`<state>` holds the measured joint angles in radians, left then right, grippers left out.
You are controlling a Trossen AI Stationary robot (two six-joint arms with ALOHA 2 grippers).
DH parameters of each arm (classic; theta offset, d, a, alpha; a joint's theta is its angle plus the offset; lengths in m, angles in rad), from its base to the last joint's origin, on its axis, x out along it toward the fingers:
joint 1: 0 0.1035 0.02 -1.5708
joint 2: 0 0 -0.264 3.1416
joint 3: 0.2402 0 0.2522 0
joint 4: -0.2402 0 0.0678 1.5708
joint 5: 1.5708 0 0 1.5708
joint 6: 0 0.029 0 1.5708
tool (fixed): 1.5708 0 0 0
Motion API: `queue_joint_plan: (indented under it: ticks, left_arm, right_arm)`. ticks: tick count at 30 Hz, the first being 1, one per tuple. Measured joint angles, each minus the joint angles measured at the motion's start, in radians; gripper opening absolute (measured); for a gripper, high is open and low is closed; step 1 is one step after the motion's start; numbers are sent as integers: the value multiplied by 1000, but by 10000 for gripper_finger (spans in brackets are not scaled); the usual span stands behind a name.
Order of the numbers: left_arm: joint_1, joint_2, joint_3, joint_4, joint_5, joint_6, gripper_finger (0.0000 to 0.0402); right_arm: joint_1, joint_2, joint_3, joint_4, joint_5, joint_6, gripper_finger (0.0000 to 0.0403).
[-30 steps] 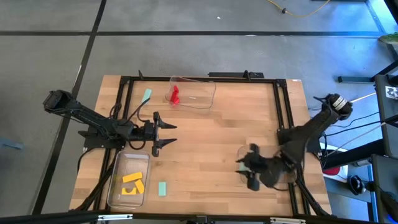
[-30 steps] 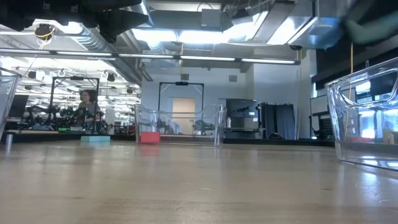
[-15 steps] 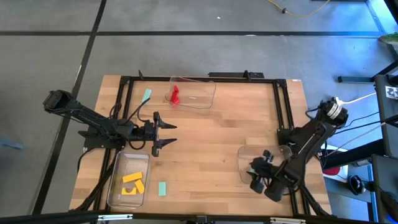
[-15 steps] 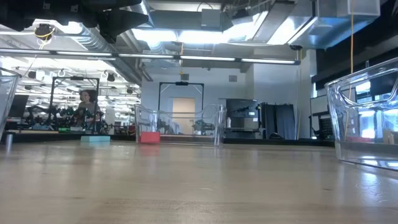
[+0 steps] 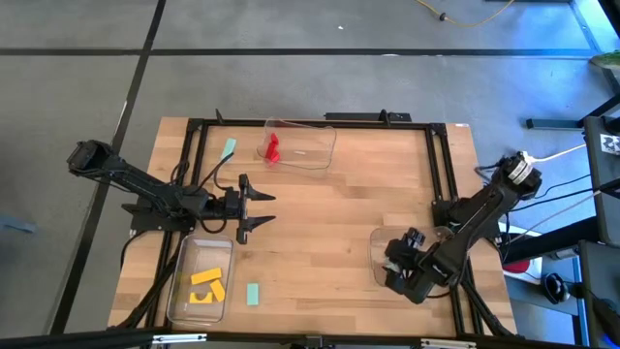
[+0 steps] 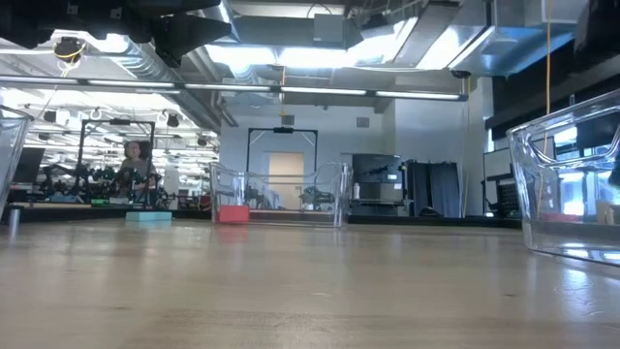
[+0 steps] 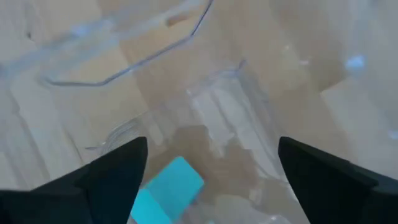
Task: Sort & place blocks by color
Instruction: Put the top blue block into the bottom right transparent bin
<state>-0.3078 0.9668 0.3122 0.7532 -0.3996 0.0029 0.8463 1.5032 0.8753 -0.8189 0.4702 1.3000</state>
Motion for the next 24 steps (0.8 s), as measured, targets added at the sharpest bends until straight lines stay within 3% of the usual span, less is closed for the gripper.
queue_joint_plan:
  ticks: [4, 9, 16, 19, 24]
  left_arm:
    - [0, 0, 0, 0, 0, 0, 243]
    - [0, 0, 0, 0, -5, 0, 243]
    - [0, 0, 0, -1, -6, 1, 243]
    - [0, 0, 0, -1, -6, 7, 243]
    - [0, 0, 0, 6, -8, 34, 243]
  right_arm:
    - [0, -54, 81, -162, 57, -79, 367]
    - [-50, -112, 130, -245, 291, -181, 368]
    - [-265, -158, 14, -210, 323, -353, 368]
    - [-368, -193, -66, -9, 277, -502, 369]
    - [-554, -243, -231, 595, 24, -893, 369]
